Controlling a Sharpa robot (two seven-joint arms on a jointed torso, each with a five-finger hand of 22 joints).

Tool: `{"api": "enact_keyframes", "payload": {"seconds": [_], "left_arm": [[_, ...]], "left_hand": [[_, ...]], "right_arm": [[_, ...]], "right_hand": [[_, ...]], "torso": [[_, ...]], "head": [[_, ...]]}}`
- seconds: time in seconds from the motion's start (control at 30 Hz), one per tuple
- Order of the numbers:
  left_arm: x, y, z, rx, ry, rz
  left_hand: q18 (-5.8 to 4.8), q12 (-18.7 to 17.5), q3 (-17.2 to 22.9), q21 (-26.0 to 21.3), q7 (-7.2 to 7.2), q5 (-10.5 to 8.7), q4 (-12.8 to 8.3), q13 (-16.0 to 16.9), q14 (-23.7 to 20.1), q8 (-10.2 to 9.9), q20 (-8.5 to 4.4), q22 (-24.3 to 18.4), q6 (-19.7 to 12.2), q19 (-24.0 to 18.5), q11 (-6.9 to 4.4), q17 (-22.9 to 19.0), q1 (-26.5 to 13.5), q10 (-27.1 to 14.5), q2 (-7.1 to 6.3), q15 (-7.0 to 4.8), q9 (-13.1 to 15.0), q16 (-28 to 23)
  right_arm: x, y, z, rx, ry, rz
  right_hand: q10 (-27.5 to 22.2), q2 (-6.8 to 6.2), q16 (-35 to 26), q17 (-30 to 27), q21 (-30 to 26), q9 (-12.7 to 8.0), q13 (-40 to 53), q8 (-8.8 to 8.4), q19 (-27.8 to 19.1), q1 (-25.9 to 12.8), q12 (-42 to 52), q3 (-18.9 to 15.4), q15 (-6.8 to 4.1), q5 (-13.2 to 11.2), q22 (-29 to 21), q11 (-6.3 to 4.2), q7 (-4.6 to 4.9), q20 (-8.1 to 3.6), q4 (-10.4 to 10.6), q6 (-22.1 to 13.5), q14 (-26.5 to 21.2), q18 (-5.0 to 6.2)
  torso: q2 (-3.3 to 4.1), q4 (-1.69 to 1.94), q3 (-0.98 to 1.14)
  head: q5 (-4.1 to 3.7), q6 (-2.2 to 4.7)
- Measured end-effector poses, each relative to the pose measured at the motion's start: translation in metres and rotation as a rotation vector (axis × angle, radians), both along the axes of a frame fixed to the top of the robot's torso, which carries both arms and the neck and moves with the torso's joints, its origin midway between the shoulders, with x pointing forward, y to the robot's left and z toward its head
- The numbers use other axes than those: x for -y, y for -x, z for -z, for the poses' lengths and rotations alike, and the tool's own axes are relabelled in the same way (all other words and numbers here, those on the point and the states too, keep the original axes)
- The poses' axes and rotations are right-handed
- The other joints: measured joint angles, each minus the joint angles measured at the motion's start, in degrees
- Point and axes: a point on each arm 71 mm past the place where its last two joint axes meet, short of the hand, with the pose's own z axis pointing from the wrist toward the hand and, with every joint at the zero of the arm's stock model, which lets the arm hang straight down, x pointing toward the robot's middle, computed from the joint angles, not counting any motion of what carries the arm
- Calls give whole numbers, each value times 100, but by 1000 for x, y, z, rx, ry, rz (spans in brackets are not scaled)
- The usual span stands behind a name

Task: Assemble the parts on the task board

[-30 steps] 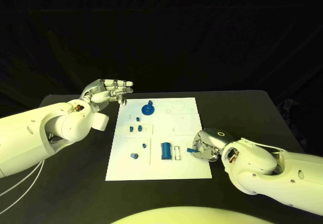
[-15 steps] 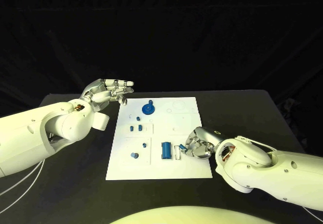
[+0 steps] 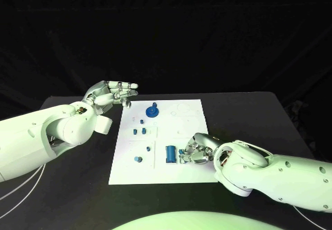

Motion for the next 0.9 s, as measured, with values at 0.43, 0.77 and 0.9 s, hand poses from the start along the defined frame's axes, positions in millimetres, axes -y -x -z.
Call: {"api": "enact_keyframes", "payload": {"seconds": [0.43, 0.77, 0.9], "left_arm": [[4, 2, 0, -2, 8, 58], [6, 3, 0, -10, 13, 90], [6, 3, 0, -12, 13, 96]], "left_hand": [[-3, 0, 21, -34, 40, 0, -21, -1, -41, -26, 22, -8, -41, -22, 49, -36, -70, -50, -9, 7, -14, -27], [-3, 22, 21, -34, 21, 0, -21, -1, -60, -26, 21, -15, -61, -22, 29, -42, -70, -71, -10, 26, -19, -27], [-2, 22, 21, -34, 21, 0, -21, -2, -60, -26, 21, -15, -61, -22, 29, -43, -70, -71, -9, 26, -19, -27]], "right_arm": [[-5, -1, 0, -8, -8, 0], [-6, 1, 1, -17, -6, -5], [-5, 1, 1, -15, -2, -7]], "right_hand": [[-2, -43, 0, 4, 0, 67, -1, 52, 1, -160, 92, -82, -21, 175, -1, 3, 20, -41, 82, 22, 21, 0], [-2, -151, 0, 4, 0, 112, -1, 66, 1, -376, 146, -250, -20, 287, -1, 2, -117, -41, 216, 158, 20, -1], [-2, -151, 0, 3, 0, 113, -1, 78, 1, -376, 146, -266, -20, 287, -1, 2, -117, -41, 231, 158, 20, -1]], "torso": [[0, -9, -2], [0, -7, 0], [-1, -9, 1]], "head": [[-1, -2], [-2, -18], [-2, -23]]}}
